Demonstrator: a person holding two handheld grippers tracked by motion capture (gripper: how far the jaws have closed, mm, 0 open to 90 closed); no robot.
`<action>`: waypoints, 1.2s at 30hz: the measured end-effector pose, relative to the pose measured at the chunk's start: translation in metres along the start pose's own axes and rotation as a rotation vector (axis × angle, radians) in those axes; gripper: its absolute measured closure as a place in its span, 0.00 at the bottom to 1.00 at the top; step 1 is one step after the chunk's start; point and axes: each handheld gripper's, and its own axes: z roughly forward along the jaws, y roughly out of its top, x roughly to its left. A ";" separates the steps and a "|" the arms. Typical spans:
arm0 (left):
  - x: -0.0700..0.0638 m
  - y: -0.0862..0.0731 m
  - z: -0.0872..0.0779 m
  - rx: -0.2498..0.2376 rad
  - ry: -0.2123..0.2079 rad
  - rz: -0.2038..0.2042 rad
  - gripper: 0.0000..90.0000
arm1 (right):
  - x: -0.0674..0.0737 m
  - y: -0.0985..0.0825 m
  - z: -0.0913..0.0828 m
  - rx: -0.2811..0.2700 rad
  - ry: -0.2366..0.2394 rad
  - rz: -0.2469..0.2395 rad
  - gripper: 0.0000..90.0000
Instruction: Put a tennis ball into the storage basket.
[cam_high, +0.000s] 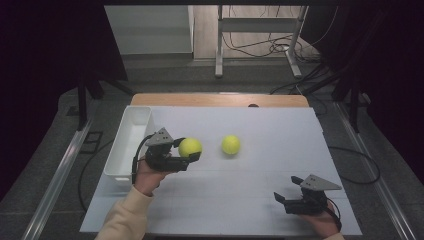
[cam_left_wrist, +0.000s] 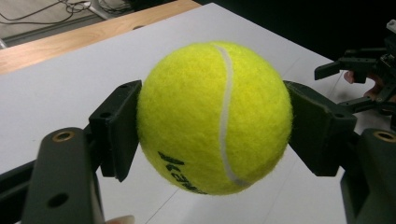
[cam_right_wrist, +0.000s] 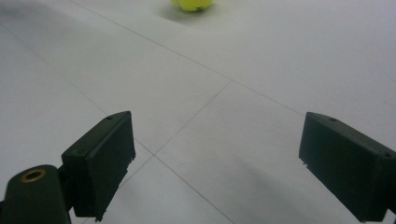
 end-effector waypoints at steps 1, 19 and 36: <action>0.001 0.000 -0.001 -0.004 0.003 -0.004 0.29 | 0.000 0.000 0.000 0.000 -0.001 0.000 0.12; 0.015 -0.001 -0.016 -0.030 0.046 -0.032 0.29 | 0.000 0.000 0.000 0.000 -0.002 0.001 0.12; 0.030 -0.003 -0.030 -0.047 0.092 -0.073 0.29 | 0.000 0.000 0.000 0.000 -0.003 -0.002 0.12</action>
